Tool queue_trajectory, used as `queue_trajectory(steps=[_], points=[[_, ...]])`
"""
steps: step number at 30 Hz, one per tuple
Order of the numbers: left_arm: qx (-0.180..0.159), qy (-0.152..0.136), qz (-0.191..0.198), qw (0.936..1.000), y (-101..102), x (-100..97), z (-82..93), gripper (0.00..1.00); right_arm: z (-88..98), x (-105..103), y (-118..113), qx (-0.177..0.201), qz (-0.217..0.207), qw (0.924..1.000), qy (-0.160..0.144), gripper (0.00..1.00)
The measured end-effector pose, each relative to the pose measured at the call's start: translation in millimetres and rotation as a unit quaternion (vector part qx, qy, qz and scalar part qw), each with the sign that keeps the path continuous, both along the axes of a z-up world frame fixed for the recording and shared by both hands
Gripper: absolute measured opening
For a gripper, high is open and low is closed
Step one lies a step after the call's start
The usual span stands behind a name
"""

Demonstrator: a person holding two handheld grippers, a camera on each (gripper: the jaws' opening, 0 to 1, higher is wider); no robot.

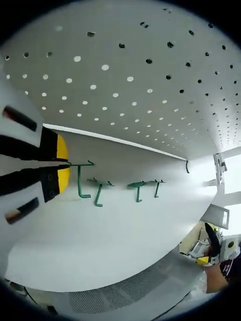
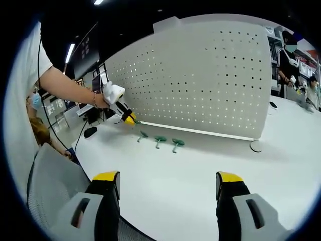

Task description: Insert the hook assembly into the mounting plate slot until the hook locks in place.

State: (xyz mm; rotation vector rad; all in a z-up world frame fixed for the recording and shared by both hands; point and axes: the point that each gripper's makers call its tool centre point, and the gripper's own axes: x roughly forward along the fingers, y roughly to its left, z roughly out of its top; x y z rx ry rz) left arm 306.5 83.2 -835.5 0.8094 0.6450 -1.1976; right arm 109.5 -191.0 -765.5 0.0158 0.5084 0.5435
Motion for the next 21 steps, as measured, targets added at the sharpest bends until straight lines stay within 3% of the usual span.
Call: queue_trajectory(steps=[12, 21], points=[[-0.044, -0.018, 0.034, 0.9983, -6.0, -5.2, 21.4, 0.03, 7.4, 1.5, 1.7, 0.004, 0.003, 0.9999, -0.011, 0.75], [-0.088, -0.026, 0.067, 0.9936, -14.9, -9.8, 38.2, 0.02, 13.9, 0.6, -3.3, 0.006, -0.001, 0.9998, -0.019, 0.75]])
